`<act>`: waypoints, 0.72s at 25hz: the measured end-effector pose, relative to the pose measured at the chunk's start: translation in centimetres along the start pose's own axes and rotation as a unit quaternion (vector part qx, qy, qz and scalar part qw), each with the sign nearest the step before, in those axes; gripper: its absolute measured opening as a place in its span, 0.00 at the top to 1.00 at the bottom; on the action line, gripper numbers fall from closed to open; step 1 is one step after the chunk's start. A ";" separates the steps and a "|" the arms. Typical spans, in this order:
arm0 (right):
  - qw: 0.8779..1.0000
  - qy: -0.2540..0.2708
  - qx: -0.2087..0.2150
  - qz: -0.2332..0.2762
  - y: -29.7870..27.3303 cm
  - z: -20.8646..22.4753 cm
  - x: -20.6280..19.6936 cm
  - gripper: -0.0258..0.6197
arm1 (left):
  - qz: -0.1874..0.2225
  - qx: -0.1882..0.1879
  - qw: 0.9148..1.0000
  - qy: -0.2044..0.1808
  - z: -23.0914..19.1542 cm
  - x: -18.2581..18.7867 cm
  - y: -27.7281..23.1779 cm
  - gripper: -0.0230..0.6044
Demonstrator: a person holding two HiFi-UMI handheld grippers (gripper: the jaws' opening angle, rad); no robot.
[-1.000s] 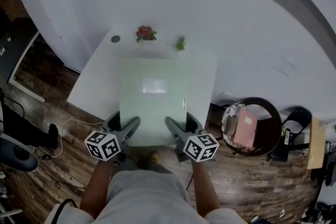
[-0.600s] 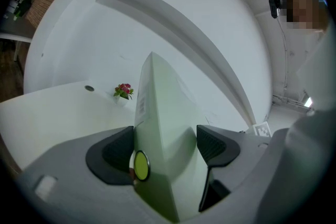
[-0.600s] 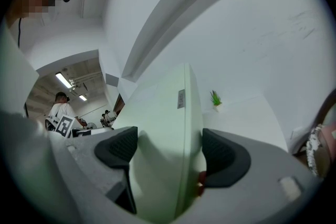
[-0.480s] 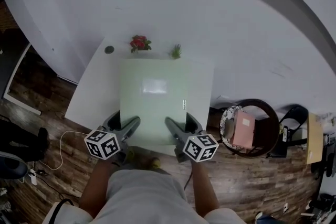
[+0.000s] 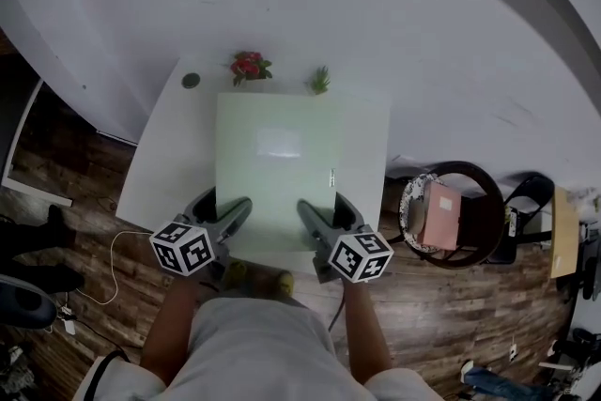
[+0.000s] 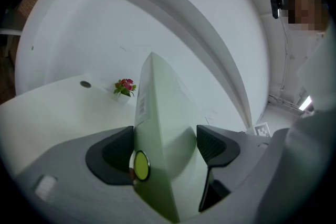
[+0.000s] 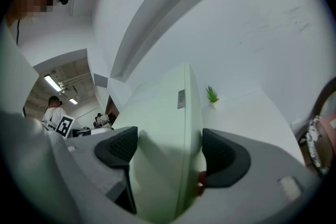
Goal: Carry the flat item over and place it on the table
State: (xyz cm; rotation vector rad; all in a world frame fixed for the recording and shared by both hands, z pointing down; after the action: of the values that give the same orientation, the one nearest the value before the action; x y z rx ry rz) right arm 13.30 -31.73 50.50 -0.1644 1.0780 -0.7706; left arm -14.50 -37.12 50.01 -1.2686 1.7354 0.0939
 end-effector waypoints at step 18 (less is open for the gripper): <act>0.996 -0.070 -0.027 -0.058 -3.7 3.5 -3.7 0.37 | -0.082 0.001 0.995 0.049 -4.4 -2.5 -4.5 0.38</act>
State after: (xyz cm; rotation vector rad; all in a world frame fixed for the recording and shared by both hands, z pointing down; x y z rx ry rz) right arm 13.58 -32.88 56.71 -0.3243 0.9626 -0.8225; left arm -13.84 -39.84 56.21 -1.4298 1.7050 -0.0658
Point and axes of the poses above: the fingertips, and each gripper's own axes: y backward along the fingers, z to its right, x out of its top, the point moved 9 cm from there along y, backward along the fingers, and after that the axes turned 13 degrees about -z, right-handed, at the moved point
